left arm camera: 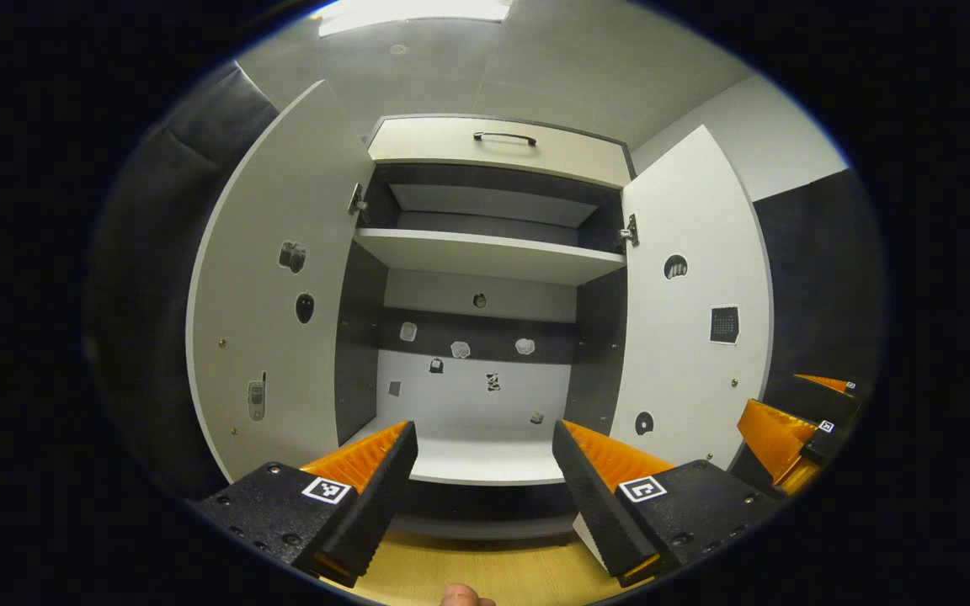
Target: Grasp the bottle in the cabinet with the left hand and place it on the coaster, then close the right door with the right hand and the left door with the left hand.
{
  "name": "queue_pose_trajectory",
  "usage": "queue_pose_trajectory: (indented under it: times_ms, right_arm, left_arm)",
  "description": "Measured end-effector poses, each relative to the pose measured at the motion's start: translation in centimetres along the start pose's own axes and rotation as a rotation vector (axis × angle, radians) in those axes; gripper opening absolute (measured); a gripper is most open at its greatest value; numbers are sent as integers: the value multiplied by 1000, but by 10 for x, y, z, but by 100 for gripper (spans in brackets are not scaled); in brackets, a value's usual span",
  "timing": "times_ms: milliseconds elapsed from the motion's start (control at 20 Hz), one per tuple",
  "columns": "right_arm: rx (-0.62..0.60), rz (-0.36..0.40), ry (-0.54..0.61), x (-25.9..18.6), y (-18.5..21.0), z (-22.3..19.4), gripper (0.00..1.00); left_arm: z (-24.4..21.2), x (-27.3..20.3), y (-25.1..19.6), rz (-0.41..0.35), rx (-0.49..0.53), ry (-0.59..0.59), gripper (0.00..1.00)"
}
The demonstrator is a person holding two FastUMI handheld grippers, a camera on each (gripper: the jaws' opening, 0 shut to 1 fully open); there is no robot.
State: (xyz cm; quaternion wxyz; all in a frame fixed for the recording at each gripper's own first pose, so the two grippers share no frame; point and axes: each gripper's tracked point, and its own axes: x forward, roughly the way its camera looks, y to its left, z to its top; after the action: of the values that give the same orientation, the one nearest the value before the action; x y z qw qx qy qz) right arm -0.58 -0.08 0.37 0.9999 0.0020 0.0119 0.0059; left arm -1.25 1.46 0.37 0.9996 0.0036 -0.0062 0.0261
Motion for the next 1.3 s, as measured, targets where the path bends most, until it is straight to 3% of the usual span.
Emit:
queue_pose_trajectory:
  times_ms: [700, 1050, 1300]
  right_arm:
    - [0, 19, 14, -5, 1, 3, 94]
    - [-1, 45, 17, -6, 2, 3, 95]
    - [-24, 69, 21, -9, 5, 1, 96]
  left_arm:
    - [-18, -12, 19, 44, 36, 45, 99]
    - [-72, -23, 44, 64, 26, 170, 100]
    - [-130, -38, 60, 76, -34, 291, 100]
